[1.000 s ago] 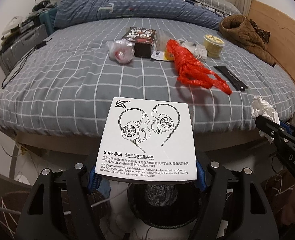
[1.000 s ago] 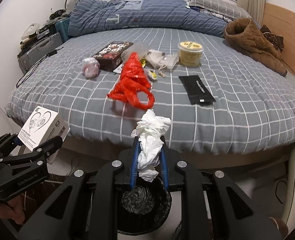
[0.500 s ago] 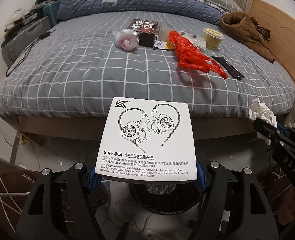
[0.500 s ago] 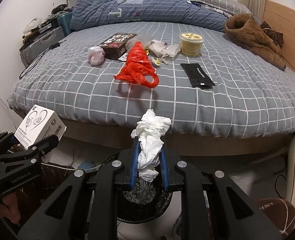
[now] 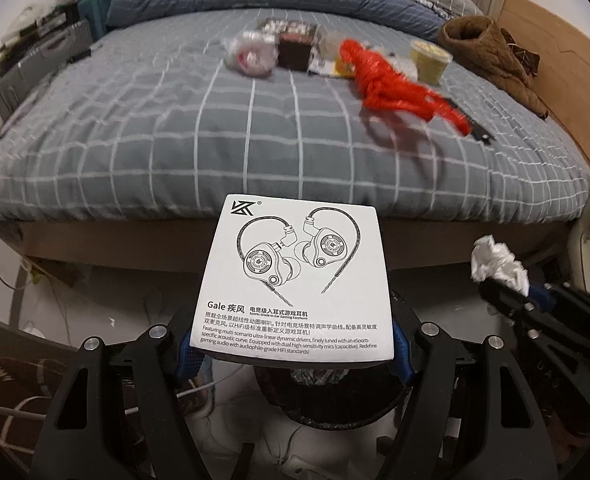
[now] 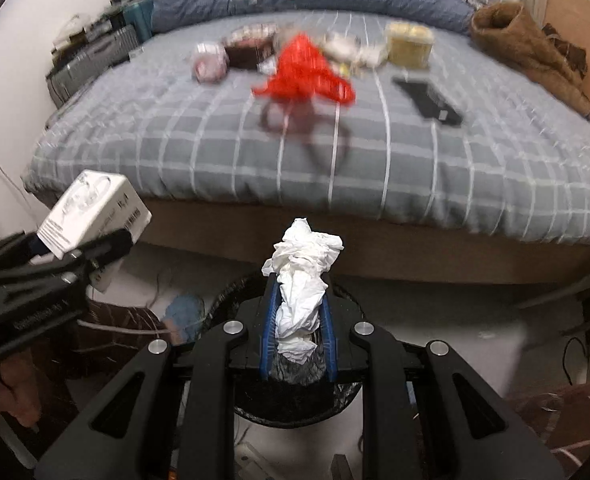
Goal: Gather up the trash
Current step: 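Carry the box and tissue with both tools down toward the floor bin, then open right tool to drop tissue while left tool drops the box into bin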
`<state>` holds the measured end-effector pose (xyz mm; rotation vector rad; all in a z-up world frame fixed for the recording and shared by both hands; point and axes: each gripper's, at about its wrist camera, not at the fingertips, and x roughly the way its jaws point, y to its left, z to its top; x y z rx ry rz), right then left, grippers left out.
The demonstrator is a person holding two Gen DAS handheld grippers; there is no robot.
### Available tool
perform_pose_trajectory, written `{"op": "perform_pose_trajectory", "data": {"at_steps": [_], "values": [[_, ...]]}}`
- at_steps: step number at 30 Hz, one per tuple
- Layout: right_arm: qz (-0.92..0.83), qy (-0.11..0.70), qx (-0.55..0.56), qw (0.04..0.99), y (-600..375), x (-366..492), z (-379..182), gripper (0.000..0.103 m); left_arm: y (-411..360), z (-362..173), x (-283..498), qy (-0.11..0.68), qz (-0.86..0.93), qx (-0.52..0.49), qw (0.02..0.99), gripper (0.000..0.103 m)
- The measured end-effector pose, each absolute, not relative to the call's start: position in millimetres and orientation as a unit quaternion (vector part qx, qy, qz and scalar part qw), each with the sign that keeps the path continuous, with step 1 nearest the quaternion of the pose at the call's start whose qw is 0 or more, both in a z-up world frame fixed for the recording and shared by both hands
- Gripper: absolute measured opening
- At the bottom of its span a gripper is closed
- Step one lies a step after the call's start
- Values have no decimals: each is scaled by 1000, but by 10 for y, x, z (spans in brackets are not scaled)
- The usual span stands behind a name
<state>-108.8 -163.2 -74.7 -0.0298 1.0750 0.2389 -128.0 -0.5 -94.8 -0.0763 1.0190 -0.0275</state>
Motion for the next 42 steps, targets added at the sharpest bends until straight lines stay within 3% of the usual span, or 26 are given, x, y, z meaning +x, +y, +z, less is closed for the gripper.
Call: {"op": "perform_pose_trajectory", "data": {"at_steps": [22,38,42], "values": [[153,584,-15,797,-1393,-708,-1747,19,66,-2096,-843,582,-6,-23,813,70],[178,618,-34,765,-989,-561,-2129,21,414,-2366,-872,603,20,-45,796,70],[176,614,-40,768,-962,-560,-2138,35,421,-2377,-889,603,21,-48,796,70]]}}
